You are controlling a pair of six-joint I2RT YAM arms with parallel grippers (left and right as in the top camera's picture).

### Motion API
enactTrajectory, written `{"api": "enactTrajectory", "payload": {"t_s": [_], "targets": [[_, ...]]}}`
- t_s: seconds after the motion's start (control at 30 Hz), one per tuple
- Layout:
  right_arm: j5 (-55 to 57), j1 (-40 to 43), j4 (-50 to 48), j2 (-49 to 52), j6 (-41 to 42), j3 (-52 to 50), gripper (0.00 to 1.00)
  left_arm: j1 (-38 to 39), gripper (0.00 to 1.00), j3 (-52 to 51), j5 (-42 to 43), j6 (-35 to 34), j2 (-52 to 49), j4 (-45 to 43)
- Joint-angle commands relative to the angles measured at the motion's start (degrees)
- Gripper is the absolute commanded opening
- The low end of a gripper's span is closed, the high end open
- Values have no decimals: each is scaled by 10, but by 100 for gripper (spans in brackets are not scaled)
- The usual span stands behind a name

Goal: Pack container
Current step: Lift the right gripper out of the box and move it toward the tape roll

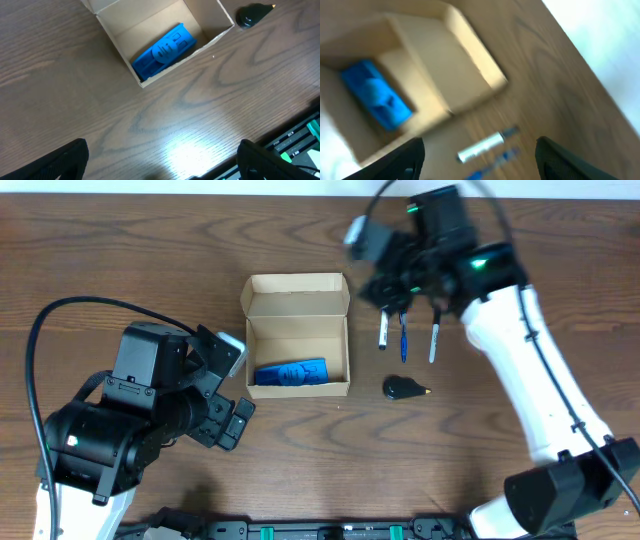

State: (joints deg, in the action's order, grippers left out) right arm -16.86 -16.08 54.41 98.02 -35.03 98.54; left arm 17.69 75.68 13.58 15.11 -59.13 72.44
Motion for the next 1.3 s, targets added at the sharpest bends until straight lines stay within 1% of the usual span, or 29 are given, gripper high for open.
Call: {"api": "enactTrajectory", "payload": {"t_s": [0.0, 0.1, 0.27, 0.47, 0.7, 0.83, 0.93, 1.1, 1.27], "targets": [[21, 60, 3, 3, 61, -7, 77, 0, 95, 10, 4, 7, 0, 2], [44, 111, 6, 6, 85, -14, 78, 0, 95, 10, 4, 8, 0, 2], [51, 175, -1, 18, 93, -46, 77, 0, 95, 10, 4, 7, 0, 2], [81, 220, -69, 34, 164, -143, 77, 0, 95, 10, 4, 8, 0, 2], [82, 238, -152, 34, 214, -245, 78, 0, 95, 10, 4, 7, 0, 2], [107, 240, -212, 34, 264, -301, 77, 0, 95, 10, 4, 7, 0, 2], [109, 240, -250, 34, 273, -330, 77, 0, 95, 10, 4, 7, 0, 2], [112, 240, -302, 34, 278, -370, 71, 0, 95, 10, 4, 8, 0, 2], [141, 240, -356, 34, 301, -408, 68, 0, 95, 10, 4, 8, 0, 2]]}}
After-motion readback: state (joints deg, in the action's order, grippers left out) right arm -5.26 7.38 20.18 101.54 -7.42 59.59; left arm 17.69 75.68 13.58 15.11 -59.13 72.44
